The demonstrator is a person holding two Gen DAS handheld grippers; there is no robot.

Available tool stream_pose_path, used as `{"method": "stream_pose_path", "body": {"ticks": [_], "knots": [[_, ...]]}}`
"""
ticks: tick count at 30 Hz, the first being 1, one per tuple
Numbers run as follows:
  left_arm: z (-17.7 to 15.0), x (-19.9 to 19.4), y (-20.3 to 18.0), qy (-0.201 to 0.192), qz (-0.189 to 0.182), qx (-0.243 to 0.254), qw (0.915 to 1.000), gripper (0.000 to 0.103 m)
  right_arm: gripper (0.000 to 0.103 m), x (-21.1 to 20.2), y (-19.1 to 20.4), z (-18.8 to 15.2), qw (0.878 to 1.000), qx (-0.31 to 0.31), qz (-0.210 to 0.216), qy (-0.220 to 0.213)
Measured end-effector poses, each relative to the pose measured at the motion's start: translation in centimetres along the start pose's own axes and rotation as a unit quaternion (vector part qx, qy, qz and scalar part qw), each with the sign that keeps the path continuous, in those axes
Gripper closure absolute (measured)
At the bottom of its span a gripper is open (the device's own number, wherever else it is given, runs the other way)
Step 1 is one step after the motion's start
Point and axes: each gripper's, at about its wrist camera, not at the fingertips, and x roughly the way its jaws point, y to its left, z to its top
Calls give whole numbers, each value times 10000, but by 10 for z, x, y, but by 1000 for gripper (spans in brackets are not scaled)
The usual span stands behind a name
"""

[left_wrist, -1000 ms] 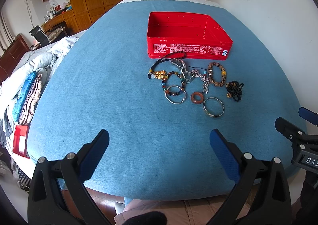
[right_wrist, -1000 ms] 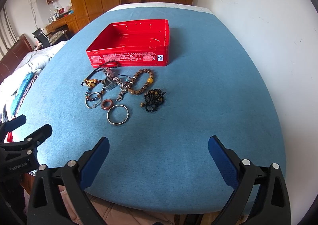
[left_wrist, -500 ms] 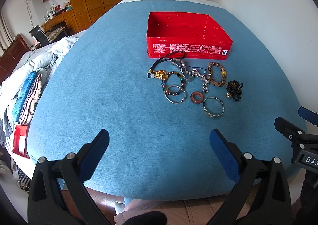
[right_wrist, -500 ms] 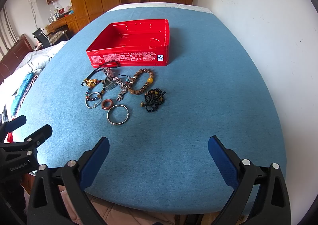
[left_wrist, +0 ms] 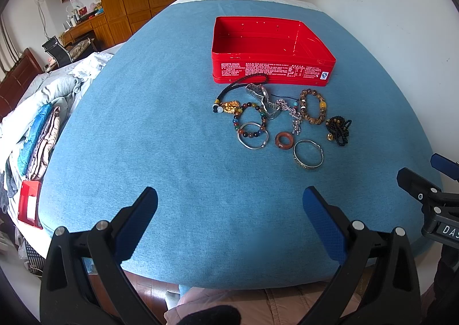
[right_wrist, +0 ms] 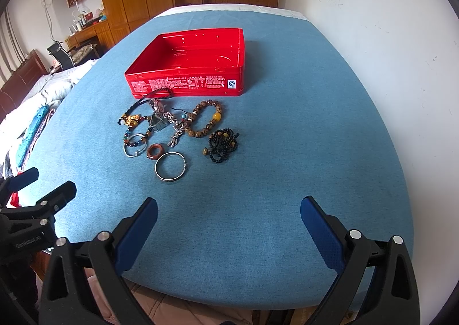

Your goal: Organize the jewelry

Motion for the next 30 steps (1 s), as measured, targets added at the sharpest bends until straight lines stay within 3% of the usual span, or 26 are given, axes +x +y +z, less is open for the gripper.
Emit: {"method": "stream_pose_path", "body": {"ticks": [22,30], "knots": [[-1,13,-3,27,-21,-7,10000,3,4,-1,3,1,10000,-8,52,-5],[8,18,16,57,-198,-123,9997,3,4,13,-10,15,9994,117,306,63]]}}
